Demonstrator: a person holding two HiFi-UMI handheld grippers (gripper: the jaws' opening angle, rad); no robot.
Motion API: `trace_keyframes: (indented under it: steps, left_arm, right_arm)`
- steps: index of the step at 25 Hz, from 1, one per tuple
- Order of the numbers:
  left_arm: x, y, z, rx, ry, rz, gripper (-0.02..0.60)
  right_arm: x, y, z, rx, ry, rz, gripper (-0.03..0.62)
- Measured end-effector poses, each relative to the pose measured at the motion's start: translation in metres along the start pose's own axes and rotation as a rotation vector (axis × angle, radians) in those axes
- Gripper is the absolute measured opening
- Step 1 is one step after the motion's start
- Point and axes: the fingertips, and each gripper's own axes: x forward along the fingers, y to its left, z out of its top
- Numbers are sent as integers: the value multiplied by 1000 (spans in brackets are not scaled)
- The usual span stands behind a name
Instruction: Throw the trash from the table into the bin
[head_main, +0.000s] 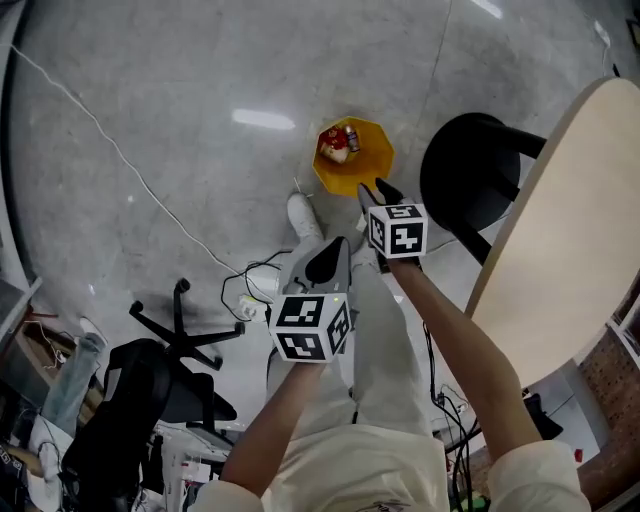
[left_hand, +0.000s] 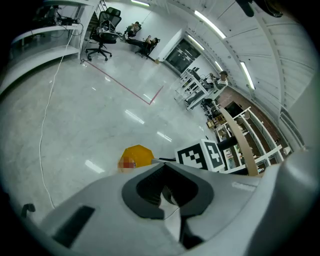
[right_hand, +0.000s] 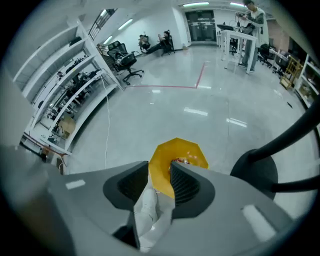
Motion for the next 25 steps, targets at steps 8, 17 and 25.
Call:
trace_keyframes:
  steps: [8,17,25]
  left_arm:
    - [-56,-53,-4,22,-42,-10,6]
    - [-123,-110,-5,52,-100,-28,6]
    - [-162,-192,-2,136,-128,-109,6]
  right_arm:
    - [-110,48,17,-9,-114,65,8]
    - [-270,59,66,67,-350,168,6]
    - [-404,34,33,114,-439,163,8]
